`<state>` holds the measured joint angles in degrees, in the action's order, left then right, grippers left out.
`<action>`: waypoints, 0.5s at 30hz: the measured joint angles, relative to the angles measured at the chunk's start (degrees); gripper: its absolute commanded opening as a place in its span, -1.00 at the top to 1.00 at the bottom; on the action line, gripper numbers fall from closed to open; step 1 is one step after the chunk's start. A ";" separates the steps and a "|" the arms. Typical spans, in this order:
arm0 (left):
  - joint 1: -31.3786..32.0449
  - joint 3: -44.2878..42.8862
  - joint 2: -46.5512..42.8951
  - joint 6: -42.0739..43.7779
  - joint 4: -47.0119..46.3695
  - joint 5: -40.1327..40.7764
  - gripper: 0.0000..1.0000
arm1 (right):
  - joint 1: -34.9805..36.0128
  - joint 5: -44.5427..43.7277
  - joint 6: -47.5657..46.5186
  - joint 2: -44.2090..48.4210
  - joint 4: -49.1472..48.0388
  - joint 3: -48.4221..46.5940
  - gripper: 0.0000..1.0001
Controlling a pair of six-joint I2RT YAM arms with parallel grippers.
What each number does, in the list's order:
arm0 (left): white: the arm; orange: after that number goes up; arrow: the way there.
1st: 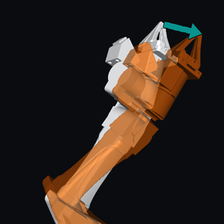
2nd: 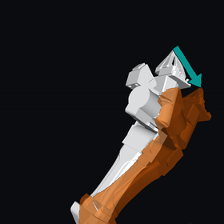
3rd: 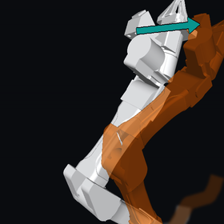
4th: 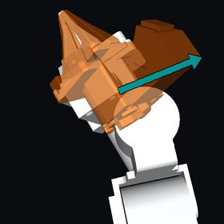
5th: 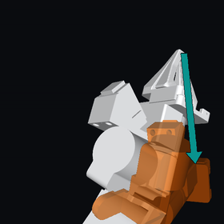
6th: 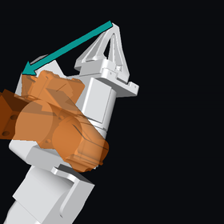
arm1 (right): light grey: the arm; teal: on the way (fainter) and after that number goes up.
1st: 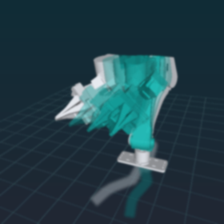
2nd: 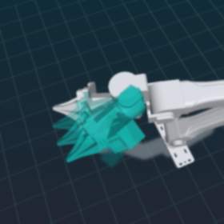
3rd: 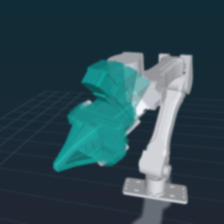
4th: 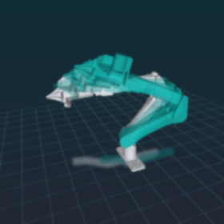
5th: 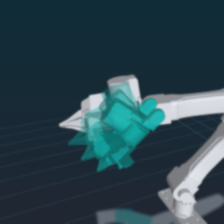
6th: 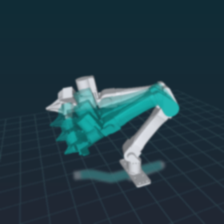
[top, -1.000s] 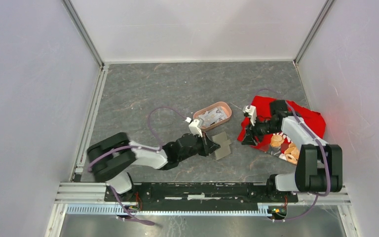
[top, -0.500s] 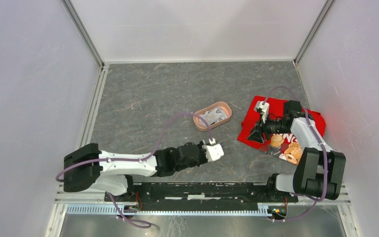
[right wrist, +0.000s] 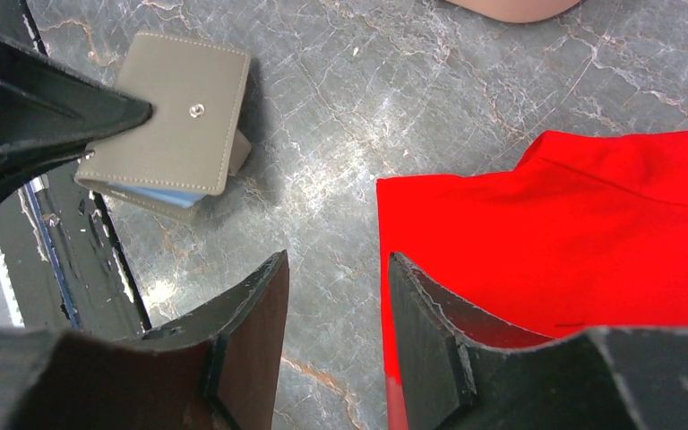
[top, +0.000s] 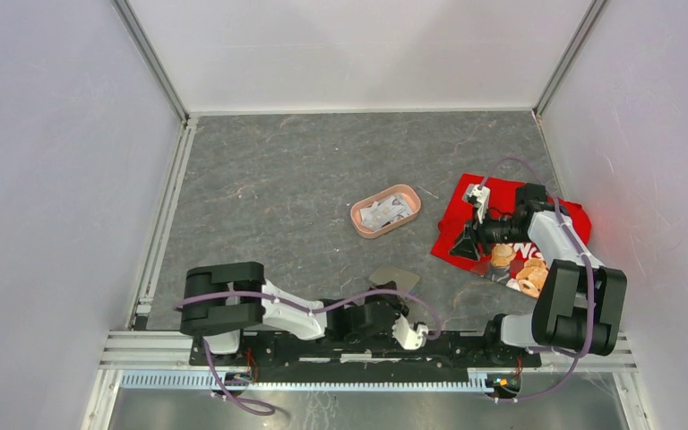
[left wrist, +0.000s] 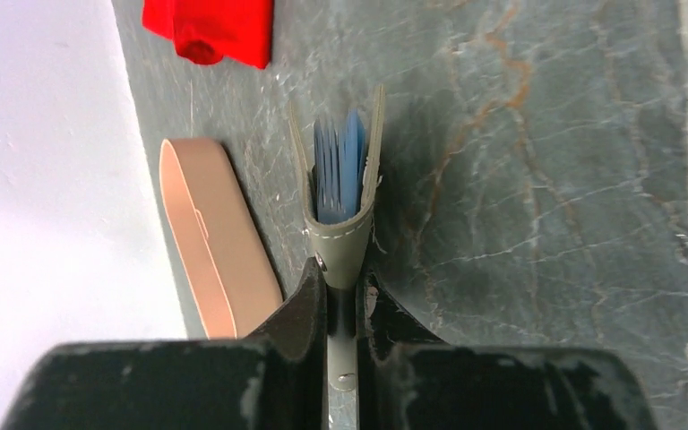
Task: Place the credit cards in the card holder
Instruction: Close the card holder at the center of the board.
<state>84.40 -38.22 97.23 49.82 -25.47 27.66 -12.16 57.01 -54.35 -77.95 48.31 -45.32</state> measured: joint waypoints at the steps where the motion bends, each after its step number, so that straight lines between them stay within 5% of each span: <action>1: 0.83 0.00 0.90 1.25 -0.76 0.92 0.53 | 0.00 0.00 0.02 -0.11 0.00 0.00 -0.01; 8: 4.68 -0.04 2.12 3.39 1.11 3.48 -0.09 | 0.00 -0.02 0.02 -0.66 0.02 0.00 -0.02; 12: 6.56 0.00 0.11 0.63 6.10 2.75 -0.28 | 0.00 -0.02 0.00 -0.68 0.02 0.00 -0.02; 15: 7.39 0.52 -5.09 -3.48 9.09 1.68 -0.61 | 0.00 0.00 -0.07 -0.66 0.00 0.00 -0.02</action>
<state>91.79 -37.69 92.14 46.35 -16.38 29.34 -12.16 57.01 -54.41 -78.61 48.31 -45.32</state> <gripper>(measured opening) 0.671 0.509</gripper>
